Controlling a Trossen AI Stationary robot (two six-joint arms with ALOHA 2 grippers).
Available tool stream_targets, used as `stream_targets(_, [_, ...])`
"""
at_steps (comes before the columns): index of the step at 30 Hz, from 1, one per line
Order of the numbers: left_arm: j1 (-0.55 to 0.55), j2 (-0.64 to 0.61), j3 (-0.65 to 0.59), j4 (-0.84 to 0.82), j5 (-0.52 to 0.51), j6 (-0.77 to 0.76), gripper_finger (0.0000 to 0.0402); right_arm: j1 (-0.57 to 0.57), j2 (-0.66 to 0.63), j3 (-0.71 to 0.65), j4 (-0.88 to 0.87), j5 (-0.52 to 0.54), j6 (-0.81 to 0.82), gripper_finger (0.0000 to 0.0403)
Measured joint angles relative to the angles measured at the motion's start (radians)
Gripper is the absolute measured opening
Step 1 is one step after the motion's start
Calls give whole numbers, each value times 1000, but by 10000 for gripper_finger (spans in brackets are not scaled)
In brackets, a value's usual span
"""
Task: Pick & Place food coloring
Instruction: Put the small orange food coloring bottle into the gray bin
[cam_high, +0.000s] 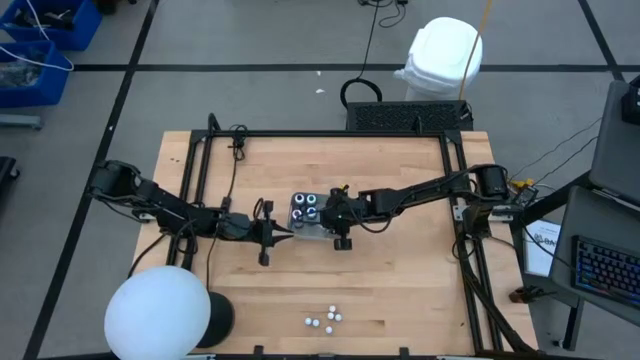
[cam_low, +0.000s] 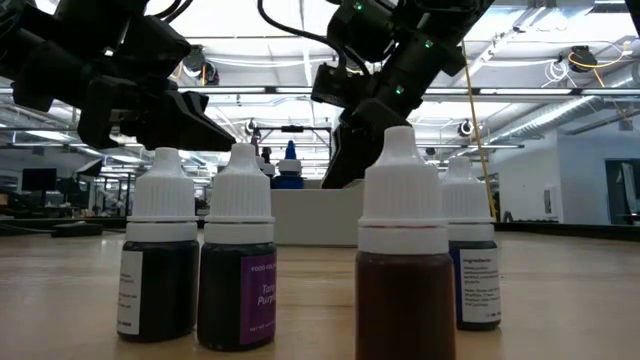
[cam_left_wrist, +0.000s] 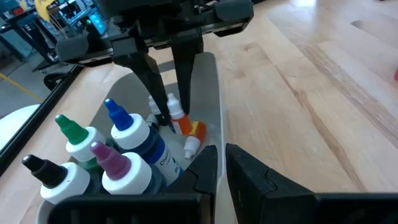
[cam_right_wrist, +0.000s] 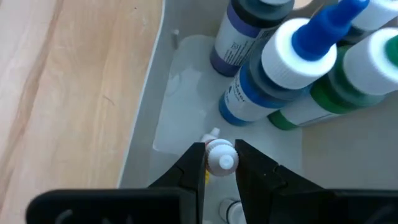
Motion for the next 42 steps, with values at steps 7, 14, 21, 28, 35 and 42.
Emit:
stream_targets(7, [0, 0, 0, 0, 0, 2, 42, -3, 0, 0, 3, -6, 2, 57])
stream_targets(14, [0, 0, 0, 0, 0, 3, 42, -23, 0, 0, 19, -31, 14, 57])
stream_targets(21, [0, 0, 0, 0, -1, 4, 42, -26, 0, -9, 75, -27, 18, 57])
stream_targets(28, [0, 0, 0, 0, -1, 4, 42, -26, 0, -19, 75, -26, 38, 57])
stream_targets(35, [0, 0, 0, 0, -1, 3, 42, -29, 0, -41, 75, -26, 58, 57])
stream_targets(42, [0, 0, 0, 0, -1, 3, 42, -31, 0, -44, 89, -27, 59, 57])
